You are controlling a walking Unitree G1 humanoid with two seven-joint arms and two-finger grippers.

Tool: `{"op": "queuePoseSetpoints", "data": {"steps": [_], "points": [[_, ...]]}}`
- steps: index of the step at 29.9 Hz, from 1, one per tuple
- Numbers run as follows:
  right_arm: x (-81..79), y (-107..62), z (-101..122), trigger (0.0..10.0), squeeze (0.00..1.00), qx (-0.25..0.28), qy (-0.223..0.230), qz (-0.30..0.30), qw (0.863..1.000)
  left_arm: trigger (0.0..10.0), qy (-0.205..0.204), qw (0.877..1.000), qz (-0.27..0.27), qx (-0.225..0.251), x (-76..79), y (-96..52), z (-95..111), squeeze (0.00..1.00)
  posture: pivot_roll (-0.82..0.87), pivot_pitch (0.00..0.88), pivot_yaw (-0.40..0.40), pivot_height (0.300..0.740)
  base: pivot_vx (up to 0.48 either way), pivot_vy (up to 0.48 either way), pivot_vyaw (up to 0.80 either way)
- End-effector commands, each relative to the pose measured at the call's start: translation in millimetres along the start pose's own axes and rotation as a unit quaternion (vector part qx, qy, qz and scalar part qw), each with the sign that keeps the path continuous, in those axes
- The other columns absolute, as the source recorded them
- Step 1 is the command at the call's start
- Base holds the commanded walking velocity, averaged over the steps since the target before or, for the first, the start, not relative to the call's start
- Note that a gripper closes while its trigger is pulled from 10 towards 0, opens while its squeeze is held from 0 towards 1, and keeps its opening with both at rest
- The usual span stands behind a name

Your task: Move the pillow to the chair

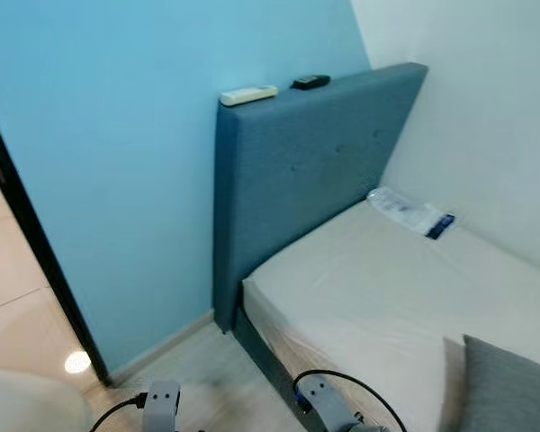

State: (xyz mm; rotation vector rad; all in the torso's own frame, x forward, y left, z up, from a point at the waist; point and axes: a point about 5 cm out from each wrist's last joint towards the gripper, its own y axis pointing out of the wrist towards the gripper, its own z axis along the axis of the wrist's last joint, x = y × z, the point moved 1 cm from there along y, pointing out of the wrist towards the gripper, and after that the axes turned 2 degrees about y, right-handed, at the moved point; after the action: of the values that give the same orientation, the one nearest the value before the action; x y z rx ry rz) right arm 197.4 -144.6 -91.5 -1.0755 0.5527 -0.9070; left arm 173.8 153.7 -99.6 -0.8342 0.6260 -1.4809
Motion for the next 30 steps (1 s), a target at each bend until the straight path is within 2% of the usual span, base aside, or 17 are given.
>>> {"op": "queuePoseSetpoints", "data": {"steps": [1, 11, 30], "points": [[-0.9, 0.2, 4.8, 10.0, 0.0, 0.003, -0.016, 0.002, 1.0, 10.0, -0.001, 1.0, 0.004, -0.011, -2.2, -2.2, -8.4, 0.0, 0.04, 0.0, -0.127, 0.74, 0.0, 0.0, -0.73], [-0.5, -0.6, -5.9, 10.0, 0.0, -0.009, -0.027, 0.017, 0.999, 10.0, 0.004, 1.0, 0.01, -0.016, -6.2, -3.7, -12.1, 0.0, 0.06, 0.0, -0.117, 0.74, 0.0, 0.0, -0.72], [-6.4, 0.8, -6.4, 10.0, 0.0, -0.007, -0.035, 0.017, 0.999, 10.0, -0.019, 0.999, 0.02, -0.032, -10.4, -8.5, -27.2, 0.0, 0.08, 0.0, -0.121, 0.74, 0.0, 0.0, -0.72]]}}
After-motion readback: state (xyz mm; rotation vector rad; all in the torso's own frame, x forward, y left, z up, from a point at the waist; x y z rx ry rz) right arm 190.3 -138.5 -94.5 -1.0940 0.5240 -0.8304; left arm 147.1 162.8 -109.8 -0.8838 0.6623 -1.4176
